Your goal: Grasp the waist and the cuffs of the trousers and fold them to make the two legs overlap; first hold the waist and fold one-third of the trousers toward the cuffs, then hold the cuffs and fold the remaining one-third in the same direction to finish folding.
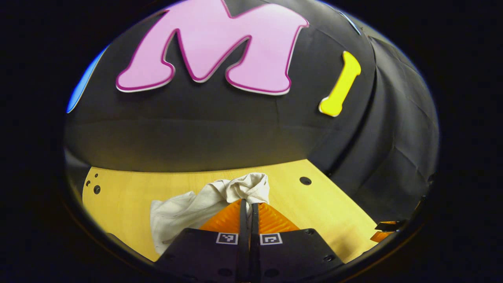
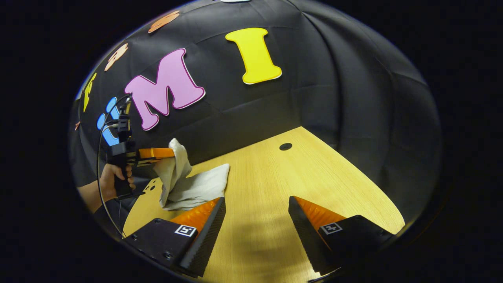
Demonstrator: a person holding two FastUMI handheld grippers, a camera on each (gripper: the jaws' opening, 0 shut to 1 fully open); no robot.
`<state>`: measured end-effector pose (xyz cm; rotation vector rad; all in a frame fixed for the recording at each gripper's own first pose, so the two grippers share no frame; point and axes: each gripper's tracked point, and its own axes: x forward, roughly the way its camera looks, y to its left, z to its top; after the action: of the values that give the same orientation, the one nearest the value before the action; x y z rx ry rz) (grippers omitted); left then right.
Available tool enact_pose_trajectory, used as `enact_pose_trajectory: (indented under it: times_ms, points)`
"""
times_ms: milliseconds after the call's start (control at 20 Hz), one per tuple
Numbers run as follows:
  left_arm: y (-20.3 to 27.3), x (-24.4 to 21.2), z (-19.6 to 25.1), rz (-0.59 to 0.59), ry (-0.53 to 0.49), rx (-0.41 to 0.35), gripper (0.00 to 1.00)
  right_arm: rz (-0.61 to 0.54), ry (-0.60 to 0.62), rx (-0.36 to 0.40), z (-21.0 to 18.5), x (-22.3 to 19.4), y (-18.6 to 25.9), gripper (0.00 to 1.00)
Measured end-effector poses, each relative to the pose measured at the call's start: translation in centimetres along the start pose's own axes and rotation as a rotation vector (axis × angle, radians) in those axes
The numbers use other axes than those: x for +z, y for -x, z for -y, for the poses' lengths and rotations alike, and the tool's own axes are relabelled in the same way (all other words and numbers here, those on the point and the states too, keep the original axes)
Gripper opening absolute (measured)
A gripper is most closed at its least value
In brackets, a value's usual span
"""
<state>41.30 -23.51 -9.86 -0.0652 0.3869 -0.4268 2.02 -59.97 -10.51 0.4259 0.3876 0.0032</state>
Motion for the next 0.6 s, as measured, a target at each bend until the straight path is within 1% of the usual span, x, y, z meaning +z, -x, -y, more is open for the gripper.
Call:
enact_pose_trajectory:
  times_ms: [150,200,250,300,350,450,550,600]
  points:
    - [-1.0,-2.1,1.7,-0.048,-0.055,0.027,0.07,-0.005,0.023,0.000,0.5,-0.7,0.8,0.98]
    - [-1.5,-2.6,2.1,-0.060,-0.072,0.022,0.12,-0.003,0.029,0.000,0.6,-0.7,1.2,0.98]
    - [-1.4,-2.7,3.0,-0.061,-0.081,-0.002,0.06,0.000,0.030,0.001,0.6,-0.6,1.5,0.98]
    - [-1.4,-3.0,4.5,-0.056,-0.081,-0.030,0.24,0.006,0.026,0.000,0.6,-0.5,1.8,0.98]
    - [-1.2,-3.2,5.6,-0.051,-0.078,-0.056,0.32,0.009,0.020,0.002,0.5,-0.6,1.9,0.98]
    - [0.0,-3.2,6.7,-0.045,-0.083,-0.076,0.58,0.009,0.012,0.011,0.3,-0.9,2.1,0.98]
    - [1.2,-3.3,6.7,-0.033,-0.115,-0.059,0.70,0.003,0.019,0.023,-0.3,-1.4,2.3,0.98]
    - [2.0,-3.4,6.4,-0.020,-0.140,-0.039,0.90,0.004,0.025,0.028,-0.5,-1.4,2.4,0.98]
